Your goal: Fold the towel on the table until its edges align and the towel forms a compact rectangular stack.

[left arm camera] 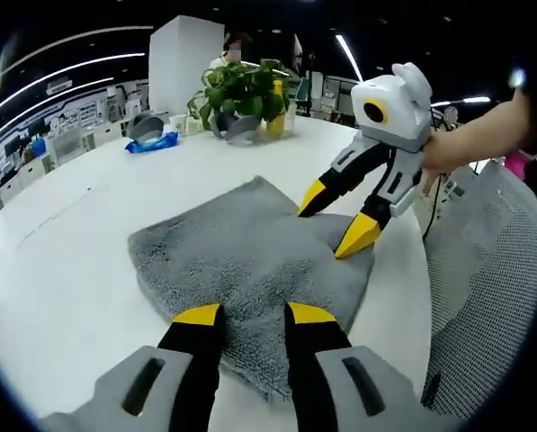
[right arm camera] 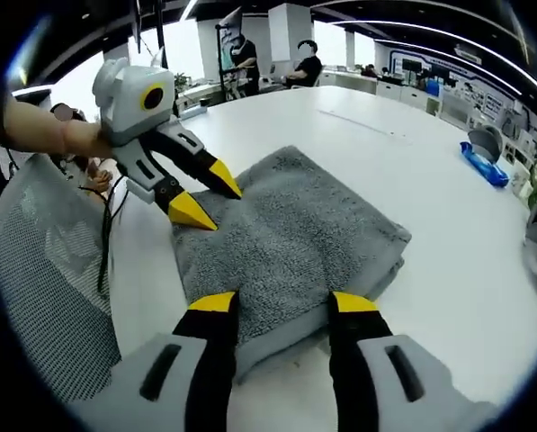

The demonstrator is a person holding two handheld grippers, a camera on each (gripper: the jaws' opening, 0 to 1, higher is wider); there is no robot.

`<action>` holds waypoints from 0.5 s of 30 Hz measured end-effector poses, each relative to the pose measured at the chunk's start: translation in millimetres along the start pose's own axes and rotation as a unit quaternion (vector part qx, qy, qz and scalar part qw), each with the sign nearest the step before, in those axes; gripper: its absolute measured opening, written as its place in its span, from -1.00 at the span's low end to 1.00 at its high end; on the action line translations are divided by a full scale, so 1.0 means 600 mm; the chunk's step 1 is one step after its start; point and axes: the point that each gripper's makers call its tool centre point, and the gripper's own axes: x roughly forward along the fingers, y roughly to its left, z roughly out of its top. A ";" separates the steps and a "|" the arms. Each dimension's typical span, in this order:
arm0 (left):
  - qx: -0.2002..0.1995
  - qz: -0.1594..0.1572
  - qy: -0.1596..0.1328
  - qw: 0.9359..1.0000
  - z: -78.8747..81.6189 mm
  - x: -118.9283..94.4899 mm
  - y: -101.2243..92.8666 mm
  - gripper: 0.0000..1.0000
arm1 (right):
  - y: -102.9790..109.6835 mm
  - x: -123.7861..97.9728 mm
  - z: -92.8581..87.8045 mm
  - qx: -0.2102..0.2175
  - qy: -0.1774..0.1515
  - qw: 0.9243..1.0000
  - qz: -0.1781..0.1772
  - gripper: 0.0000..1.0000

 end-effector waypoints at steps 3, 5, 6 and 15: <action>0.003 0.003 0.011 1.000 0.009 0.012 0.023 -0.44 | -0.028 0.016 0.017 0.005 0.007 1.000 0.005 -0.22; 0.001 0.003 0.014 1.000 0.013 0.018 0.034 -0.44 | -0.043 0.027 0.026 0.001 0.013 1.000 0.005 -0.23; 0.001 0.005 0.015 1.000 0.015 0.021 0.039 -0.44 | -0.049 0.031 0.030 -0.003 0.017 1.000 0.004 -0.23; -0.010 0.002 -0.017 1.000 0.034 0.041 0.086 -0.46 | -0.100 0.059 0.057 -0.017 0.043 0.999 0.020 -0.24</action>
